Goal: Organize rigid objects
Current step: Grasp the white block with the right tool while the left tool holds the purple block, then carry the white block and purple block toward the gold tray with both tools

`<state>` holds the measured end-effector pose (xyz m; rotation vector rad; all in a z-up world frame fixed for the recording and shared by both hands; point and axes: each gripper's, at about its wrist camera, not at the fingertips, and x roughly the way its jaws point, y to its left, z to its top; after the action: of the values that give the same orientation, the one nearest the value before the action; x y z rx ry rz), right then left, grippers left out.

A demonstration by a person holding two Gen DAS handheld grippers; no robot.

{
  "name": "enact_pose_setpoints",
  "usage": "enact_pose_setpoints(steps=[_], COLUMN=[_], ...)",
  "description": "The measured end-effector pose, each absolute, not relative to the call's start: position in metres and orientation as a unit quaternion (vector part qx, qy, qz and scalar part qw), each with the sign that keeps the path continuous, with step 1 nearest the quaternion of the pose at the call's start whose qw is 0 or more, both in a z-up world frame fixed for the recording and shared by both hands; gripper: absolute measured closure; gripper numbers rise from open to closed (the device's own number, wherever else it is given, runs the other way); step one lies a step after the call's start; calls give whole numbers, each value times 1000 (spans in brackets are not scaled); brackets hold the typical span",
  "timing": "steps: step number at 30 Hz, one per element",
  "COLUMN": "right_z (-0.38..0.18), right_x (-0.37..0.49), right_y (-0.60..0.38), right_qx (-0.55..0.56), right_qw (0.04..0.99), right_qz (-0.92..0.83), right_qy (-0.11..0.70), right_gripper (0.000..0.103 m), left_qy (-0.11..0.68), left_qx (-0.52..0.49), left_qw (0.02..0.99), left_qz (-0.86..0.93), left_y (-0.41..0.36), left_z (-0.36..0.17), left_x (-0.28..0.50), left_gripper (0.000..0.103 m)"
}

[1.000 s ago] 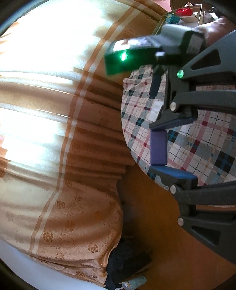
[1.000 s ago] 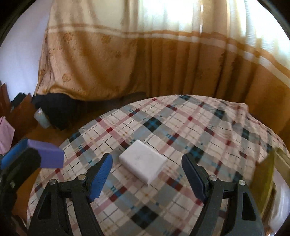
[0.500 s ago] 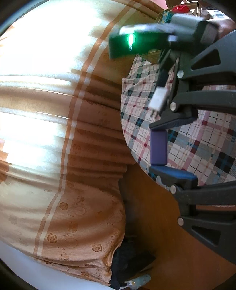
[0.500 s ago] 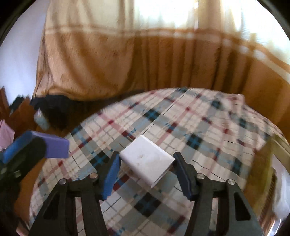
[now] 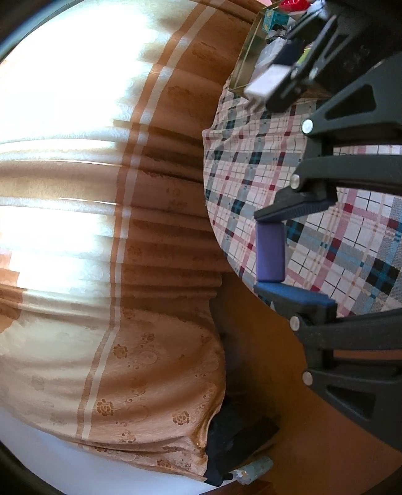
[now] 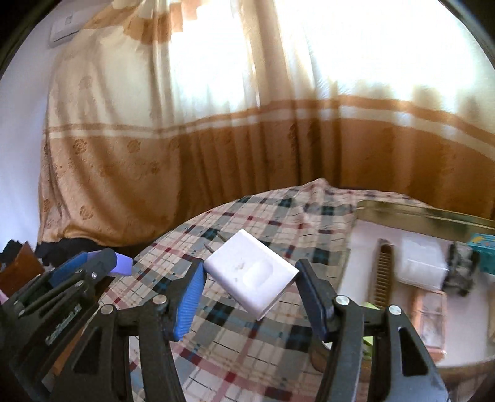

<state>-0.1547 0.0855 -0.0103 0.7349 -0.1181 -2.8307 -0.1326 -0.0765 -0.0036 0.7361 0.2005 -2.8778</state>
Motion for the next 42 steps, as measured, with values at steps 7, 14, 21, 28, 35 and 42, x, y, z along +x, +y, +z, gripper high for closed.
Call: enact_pose_setpoints(steps=[7, 14, 21, 28, 35, 42], right_z=[-1, 3, 10, 13, 14, 15], right_x=[-129, -114, -101, -95, -84, -79], right_y=[98, 117, 121, 129, 138, 151], right_qx=[213, 200, 176, 166, 157, 156], right_qw=[80, 58, 44, 36, 21, 10], right_qz=[-973, -976, -981, -983, -985, -984], right_qy=[-40, -62, -70, -75, -73, -81], right_gripper=[41, 41, 41, 41, 41, 41], left_qy=[54, 36, 26, 29, 38, 35], left_qx=[242, 235, 238, 247, 253, 255], left_qw=[85, 88, 89, 82, 77, 69], left_qz=[-965, -967, -967, -965, -964, -964], left_y=[-72, -66, -63, -57, -53, -45], left_z=[-2, 0, 1, 0, -2, -1], left_x=[-131, -127, -127, -126, -125, -125], left_gripper=[64, 64, 64, 64, 64, 64])
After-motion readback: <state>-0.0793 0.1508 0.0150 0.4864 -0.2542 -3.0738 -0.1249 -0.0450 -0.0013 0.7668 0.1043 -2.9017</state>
